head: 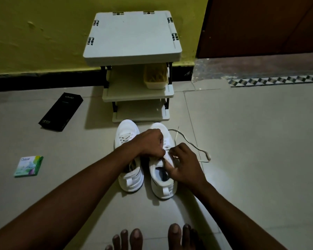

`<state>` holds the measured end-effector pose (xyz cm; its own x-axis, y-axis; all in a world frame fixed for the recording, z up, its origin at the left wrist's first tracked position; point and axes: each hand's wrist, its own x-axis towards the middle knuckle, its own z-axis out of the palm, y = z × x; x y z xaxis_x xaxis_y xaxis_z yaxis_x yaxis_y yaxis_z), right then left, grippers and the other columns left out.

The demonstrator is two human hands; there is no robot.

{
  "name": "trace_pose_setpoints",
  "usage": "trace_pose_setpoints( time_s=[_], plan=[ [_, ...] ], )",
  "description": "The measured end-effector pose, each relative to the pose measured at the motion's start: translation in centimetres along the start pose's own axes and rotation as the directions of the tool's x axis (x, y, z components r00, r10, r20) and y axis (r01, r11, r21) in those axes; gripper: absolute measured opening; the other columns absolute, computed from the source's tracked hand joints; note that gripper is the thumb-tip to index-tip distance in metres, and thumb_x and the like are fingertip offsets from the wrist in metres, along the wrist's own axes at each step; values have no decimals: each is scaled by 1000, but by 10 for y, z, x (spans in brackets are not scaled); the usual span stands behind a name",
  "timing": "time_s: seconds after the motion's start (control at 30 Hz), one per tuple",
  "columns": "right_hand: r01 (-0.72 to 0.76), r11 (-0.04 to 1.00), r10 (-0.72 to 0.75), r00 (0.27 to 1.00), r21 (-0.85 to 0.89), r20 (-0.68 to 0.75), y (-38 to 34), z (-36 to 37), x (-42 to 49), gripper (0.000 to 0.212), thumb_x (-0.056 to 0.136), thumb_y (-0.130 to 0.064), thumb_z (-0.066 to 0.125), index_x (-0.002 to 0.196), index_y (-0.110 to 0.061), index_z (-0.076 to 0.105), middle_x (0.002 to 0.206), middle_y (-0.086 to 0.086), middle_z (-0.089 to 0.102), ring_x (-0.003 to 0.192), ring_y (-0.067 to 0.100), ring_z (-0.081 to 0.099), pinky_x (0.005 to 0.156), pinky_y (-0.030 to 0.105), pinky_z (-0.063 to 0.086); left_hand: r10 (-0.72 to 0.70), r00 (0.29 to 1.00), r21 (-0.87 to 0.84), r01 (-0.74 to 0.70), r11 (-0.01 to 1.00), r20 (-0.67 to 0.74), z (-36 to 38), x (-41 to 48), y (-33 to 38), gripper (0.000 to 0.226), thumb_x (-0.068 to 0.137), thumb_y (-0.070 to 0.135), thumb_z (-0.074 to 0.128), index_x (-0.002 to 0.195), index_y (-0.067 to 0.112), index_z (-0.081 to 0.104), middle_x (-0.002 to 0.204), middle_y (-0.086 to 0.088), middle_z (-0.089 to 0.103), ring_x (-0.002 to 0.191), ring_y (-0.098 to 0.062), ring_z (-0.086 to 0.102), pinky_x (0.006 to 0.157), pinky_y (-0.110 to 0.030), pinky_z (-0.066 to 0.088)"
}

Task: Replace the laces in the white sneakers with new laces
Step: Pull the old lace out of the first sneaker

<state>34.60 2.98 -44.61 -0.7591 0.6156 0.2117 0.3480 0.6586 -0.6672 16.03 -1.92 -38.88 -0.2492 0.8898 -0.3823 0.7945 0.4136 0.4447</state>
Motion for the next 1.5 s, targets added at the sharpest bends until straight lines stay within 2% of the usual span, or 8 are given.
trace_pose_setpoints(
  time_s=[0.3, 0.5, 0.87, 1.1, 1.27, 1.37, 1.43, 1.5],
  plan=[
    [-28, 997, 31, 998, -69, 52, -4, 6, -17, 45, 96, -33, 44, 125, -8, 68, 120, 13, 68, 108, 29, 65, 90, 32, 52, 60, 991, 235, -31, 971, -119, 1, -1, 8, 16, 87, 27, 67, 79, 15, 60, 95, -6, 71, 94, -29, 65, 76, -37, 50],
    [-66, 994, 75, 991, -88, 110, -13, 7, -13, 48, 94, -30, 45, 127, -4, 67, 127, 16, 67, 116, 32, 64, 101, 37, 51, -628, 768, -767, 327, 553, -125, 12, 4, -16, 13, 92, 10, 69, 86, -1, 67, 87, -21, 75, 73, -30, 72, 79, -50, 62],
    [-101, 990, 110, 990, -103, 86, -15, 6, -15, 44, 92, -23, 50, 128, -4, 65, 126, 16, 66, 114, 33, 64, 97, 35, 52, -37, 982, -162, 7, 987, -183, -11, -3, -11, 11, 80, 34, 84, 75, 26, 78, 69, 16, 68, 76, -8, 66, 68, -27, 52],
    [-121, 974, 148, 980, -191, 136, -16, 3, -14, 40, 90, -24, 52, 123, -6, 66, 121, 13, 65, 108, 32, 63, 88, 31, 50, -463, 876, -910, 79, 406, -131, -15, -4, -8, 35, 109, 24, 43, 77, 15, 55, 65, -2, 60, 62, -16, 59, 55, -26, 31],
    [-143, 965, 175, 975, -218, 137, -21, 3, -13, 33, 88, -14, 63, 120, -9, 65, 121, 11, 64, 108, 29, 60, 83, 33, 50, -19, 972, -188, -27, 982, -235, -33, -7, -12, 18, 86, 34, 79, 78, 20, 72, 83, 3, 66, 79, -14, 62, 70, -31, 52],
    [-157, 960, 190, 973, -231, 130, -25, 4, -12, 28, 82, -11, 63, 109, -10, 66, 113, 9, 64, 104, 29, 59, 73, 34, 48, 44, 963, 57, -30, 998, -265, -29, -8, -12, 11, 82, 30, 83, 84, 21, 77, 95, 3, 64, 92, -18, 63, 78, -34, 49],
    [-155, 957, 191, 973, -245, 133, -26, 3, -11, 24, 81, -10, 63, 105, -11, 65, 110, 8, 63, 102, 28, 59, 71, 32, 46, -32, 907, -181, -49, 982, -419, -26, -7, -4, 7, 90, 27, 74, 86, 22, 72, 103, 2, 58, 98, -18, 61, 86, -36, 43],
    [-157, 957, 193, 973, -245, 130, -24, 3, -10, 25, 80, -9, 65, 104, -10, 65, 110, 8, 63, 103, 28, 59, 71, 33, 47, -326, 869, -793, -116, 597, -373, -34, -11, 5, 16, 103, 21, 55, 90, 15, 61, 93, -3, 62, 83, -19, 67, 83, -39, 50]
  ],
)
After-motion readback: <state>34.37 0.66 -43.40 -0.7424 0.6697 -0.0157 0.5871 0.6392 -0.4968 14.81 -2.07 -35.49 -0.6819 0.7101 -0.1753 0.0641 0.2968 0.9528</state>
